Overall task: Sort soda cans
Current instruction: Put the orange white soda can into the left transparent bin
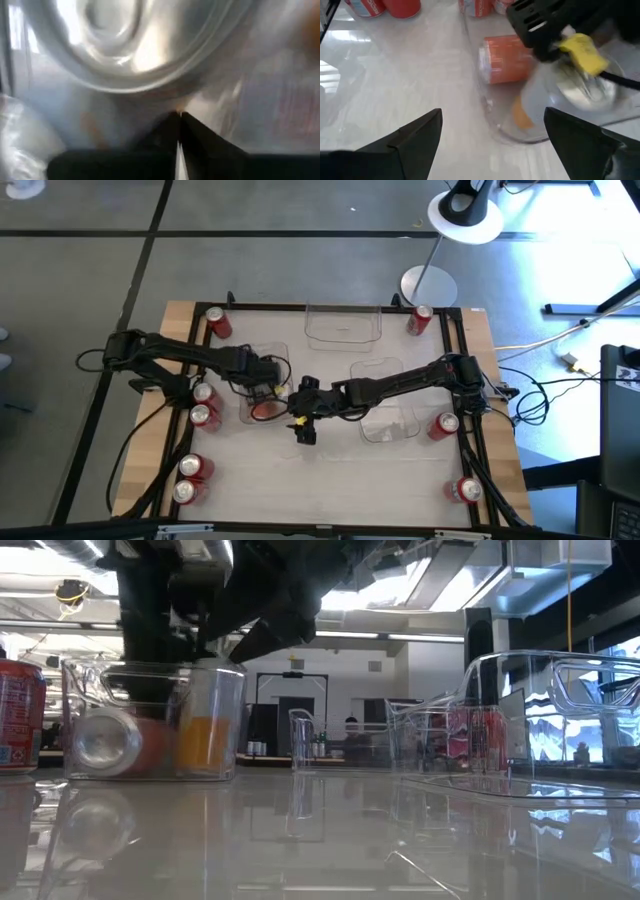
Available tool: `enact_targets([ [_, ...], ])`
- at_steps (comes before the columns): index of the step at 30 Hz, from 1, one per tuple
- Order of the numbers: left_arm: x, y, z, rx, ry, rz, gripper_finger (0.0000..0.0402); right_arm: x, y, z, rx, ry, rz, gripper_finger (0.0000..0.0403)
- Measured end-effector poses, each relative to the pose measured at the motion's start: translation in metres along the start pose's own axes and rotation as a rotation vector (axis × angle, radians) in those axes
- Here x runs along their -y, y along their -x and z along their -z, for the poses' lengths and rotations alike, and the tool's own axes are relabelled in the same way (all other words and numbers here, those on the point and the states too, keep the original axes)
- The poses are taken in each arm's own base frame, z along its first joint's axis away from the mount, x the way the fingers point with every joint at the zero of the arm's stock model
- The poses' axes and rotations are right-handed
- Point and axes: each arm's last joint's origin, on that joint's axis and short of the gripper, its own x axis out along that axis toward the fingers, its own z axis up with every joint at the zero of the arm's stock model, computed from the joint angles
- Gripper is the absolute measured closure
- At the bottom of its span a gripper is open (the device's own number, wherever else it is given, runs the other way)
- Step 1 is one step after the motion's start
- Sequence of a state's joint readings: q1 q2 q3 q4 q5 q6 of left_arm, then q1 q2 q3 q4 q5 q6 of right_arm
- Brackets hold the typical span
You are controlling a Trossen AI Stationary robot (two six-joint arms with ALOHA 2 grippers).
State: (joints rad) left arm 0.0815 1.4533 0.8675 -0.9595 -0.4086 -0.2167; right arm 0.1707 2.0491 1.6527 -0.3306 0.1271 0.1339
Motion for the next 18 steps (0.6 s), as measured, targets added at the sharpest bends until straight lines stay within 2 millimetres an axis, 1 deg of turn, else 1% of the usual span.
enact_targets([
  [2, 0.001, -0.002, -0.001, -0.002, -0.042, 0.017, 0.0398, -0.001, 0.000, 0.000, 0.000, 0.002, -0.003, 0.0056],
  [8, 0.003, -0.018, 0.005, -0.017, -0.029, 0.020, 0.0398, -0.006, 0.001, -0.001, 0.019, 0.009, -0.011, 0.0056],
  [13, 0.003, -0.014, 0.006, -0.012, -0.058, 0.091, 0.0398, -0.009, 0.001, -0.002, 0.028, 0.017, -0.012, 0.0056],
  [18, 0.000, -0.002, 0.009, 0.029, -0.095, 0.196, 0.0400, -0.009, 0.001, -0.002, 0.030, 0.019, -0.008, 0.0056],
])
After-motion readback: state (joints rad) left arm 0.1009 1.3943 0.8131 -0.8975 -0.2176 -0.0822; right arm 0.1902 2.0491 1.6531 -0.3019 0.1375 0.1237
